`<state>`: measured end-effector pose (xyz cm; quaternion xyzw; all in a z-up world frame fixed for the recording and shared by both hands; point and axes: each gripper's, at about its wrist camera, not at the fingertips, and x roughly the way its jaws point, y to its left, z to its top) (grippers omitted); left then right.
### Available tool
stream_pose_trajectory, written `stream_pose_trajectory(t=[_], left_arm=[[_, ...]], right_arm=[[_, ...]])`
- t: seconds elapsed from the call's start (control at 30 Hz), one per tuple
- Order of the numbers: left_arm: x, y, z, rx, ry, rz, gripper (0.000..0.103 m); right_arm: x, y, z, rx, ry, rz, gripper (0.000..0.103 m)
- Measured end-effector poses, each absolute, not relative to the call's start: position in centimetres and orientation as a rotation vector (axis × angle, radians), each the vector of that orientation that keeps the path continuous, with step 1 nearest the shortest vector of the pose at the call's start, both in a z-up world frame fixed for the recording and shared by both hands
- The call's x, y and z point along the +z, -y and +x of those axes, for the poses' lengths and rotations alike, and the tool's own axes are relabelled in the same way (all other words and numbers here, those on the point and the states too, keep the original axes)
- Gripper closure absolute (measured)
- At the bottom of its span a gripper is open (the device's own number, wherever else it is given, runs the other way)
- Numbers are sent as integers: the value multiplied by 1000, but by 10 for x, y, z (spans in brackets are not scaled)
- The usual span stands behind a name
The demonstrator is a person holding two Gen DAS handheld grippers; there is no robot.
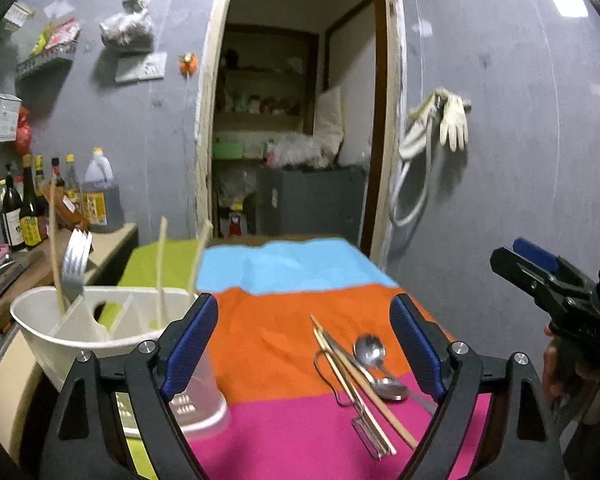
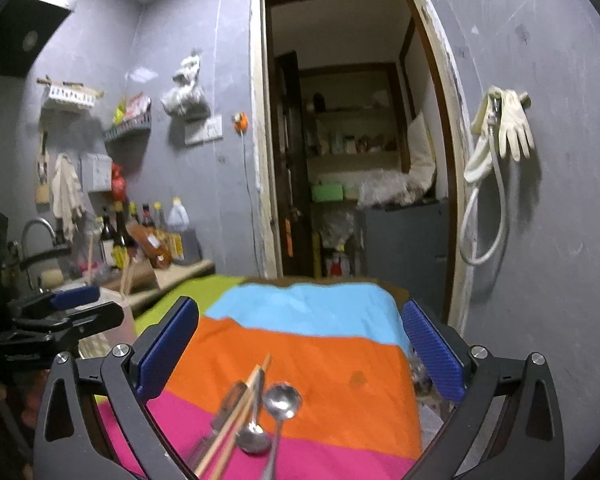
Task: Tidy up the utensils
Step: 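Move both open tools back down to the utensils on the cloth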
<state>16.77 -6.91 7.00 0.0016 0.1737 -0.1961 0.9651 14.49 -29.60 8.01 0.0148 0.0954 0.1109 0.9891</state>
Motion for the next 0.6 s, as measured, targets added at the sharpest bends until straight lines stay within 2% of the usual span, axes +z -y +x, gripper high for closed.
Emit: stream_pose_trajectory(t=[0.37,0.5,0.6], left_arm=[[26,96,189,-422,-561,51,19],[17,101,199,-438,-631,57,20],[10,107,207,-448,-680,74,21]], right_arm=[[48,311,175,216,-395,4,2],[37,311,187,229,-475,-13,12],[28,309,198,230,-551,-24,15]])
